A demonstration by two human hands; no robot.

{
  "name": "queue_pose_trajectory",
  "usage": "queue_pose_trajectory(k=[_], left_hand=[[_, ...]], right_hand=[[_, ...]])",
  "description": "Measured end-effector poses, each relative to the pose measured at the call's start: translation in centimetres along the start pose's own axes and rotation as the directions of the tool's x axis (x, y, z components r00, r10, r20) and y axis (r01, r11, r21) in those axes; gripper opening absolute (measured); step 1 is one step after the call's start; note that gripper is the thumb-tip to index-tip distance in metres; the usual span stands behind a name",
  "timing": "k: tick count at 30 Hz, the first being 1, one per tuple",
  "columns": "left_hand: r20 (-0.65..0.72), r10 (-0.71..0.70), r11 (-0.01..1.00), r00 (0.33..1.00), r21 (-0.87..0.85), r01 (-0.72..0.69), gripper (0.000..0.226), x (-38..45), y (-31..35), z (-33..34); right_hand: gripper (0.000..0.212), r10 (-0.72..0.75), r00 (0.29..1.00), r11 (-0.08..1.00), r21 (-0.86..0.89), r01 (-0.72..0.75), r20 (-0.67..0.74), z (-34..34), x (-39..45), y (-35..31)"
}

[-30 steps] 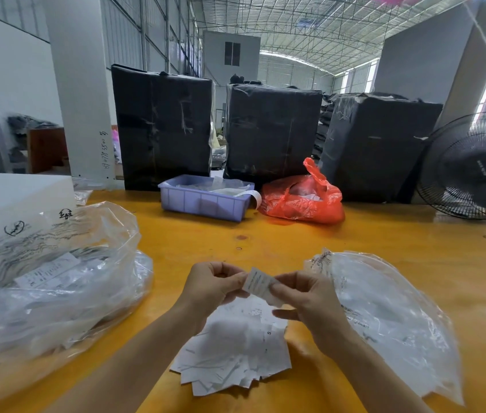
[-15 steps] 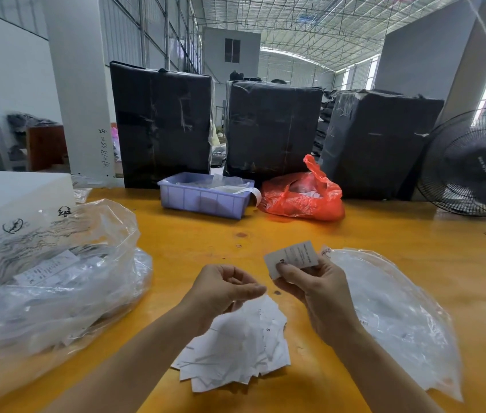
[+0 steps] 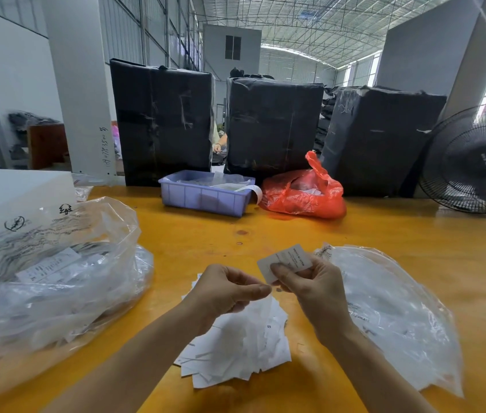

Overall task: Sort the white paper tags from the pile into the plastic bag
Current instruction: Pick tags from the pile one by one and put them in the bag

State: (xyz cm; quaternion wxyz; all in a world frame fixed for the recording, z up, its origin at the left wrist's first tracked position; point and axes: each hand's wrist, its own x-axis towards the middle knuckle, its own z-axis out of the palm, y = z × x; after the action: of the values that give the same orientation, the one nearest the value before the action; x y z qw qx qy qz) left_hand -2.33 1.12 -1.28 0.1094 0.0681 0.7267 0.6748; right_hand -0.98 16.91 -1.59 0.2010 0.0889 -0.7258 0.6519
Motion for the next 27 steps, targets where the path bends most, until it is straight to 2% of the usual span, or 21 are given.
queue_pose_trajectory(k=[4, 9, 15, 22, 25, 27], left_hand=[[0.005, 0.0, 1.0, 1.0, 0.004, 0.0, 0.015, -0.02, -0.12, -0.1], [0.015, -0.016, 1.0, 1.0, -0.013, 0.016, 0.011, 0.03, 0.01, -0.06], [0.046, -0.059, 0.998, 0.997, -0.015, 0.06, 0.01, 0.01, 0.03, -0.09], [0.007, -0.057, 0.987, 0.998, -0.152, 0.057, 0.023, 0.02, 0.33, -0.63], [-0.046, -0.049, 0.971, 0.998, -0.235, 0.037, 0.021, 0.15, 0.37, -0.76], [-0.082, -0.02, 0.977, 0.996, -0.213, 0.002, 0.018, 0.24, 0.33, -0.81]], right_hand=[[0.013, -0.019, 1.0, 0.997, 0.068, 0.02, -0.01, -0.19, 0.09, -0.24], [0.007, -0.076, 0.997, 0.994, -0.083, 0.076, 0.007, 0.17, -0.16, 0.17], [0.008, -0.094, 0.996, 0.991, -0.098, 0.095, 0.013, 0.23, -0.24, 0.08], [0.007, -0.096, 0.993, 0.989, -0.105, 0.103, 0.073, 0.16, -0.28, 0.15], [0.007, -0.025, 0.992, 0.996, -0.081, 0.036, 0.127, 0.08, -0.21, 0.15], [0.007, 0.057, 0.981, 0.997, -0.066, -0.045, 0.185, 0.12, -0.17, 0.1]])
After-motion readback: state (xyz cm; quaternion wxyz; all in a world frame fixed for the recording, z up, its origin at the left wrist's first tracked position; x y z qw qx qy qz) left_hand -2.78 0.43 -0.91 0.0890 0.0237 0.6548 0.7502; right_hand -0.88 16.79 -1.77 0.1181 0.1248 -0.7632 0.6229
